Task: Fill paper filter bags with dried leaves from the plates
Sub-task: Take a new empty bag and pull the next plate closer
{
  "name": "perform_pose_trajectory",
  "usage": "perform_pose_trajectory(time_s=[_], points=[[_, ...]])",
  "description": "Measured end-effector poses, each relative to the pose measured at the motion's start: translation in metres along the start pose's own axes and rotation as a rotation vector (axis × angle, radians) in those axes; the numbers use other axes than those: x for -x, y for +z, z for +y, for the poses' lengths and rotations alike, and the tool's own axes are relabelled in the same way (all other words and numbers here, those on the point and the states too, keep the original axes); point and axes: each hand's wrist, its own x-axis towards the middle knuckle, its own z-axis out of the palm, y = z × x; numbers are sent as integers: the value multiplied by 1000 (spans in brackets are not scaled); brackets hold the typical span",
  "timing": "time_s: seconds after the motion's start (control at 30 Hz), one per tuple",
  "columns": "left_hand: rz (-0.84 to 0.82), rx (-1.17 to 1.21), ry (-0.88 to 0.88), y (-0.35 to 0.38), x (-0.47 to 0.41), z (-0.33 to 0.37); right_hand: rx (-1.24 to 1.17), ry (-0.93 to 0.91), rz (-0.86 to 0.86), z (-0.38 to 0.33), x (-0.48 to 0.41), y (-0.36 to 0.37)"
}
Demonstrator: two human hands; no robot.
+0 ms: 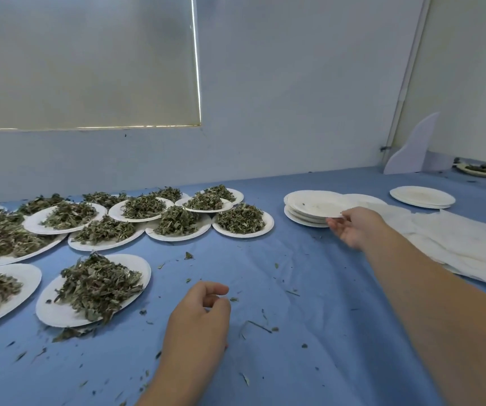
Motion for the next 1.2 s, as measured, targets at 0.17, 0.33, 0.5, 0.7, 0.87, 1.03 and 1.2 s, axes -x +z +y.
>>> perform_pose_trajectory(time_s=[0.17,0.33,0.5,0.7,0.87,1.03,1.2], points=[[1,-13,-1,2,-1,-1,-15,-12,119,2,-15,9],[6,-48,18,3,1,2,-34,-96,166,2,-14,8],[-19,-113,42,5,4,5,597,-222,332,3,-6,-19],[-27,-156,45,4,7,7,1551,-511,512,-13,8,-83],[-22,-199,46,5,8,9,1666,-378,570,-18,11,-128],[-6,-225,49,6,7,10,1858,-432,577,-14,16,-146],[3,-241,60,6,5,8,1843,-419,582,-18,18,-144]])
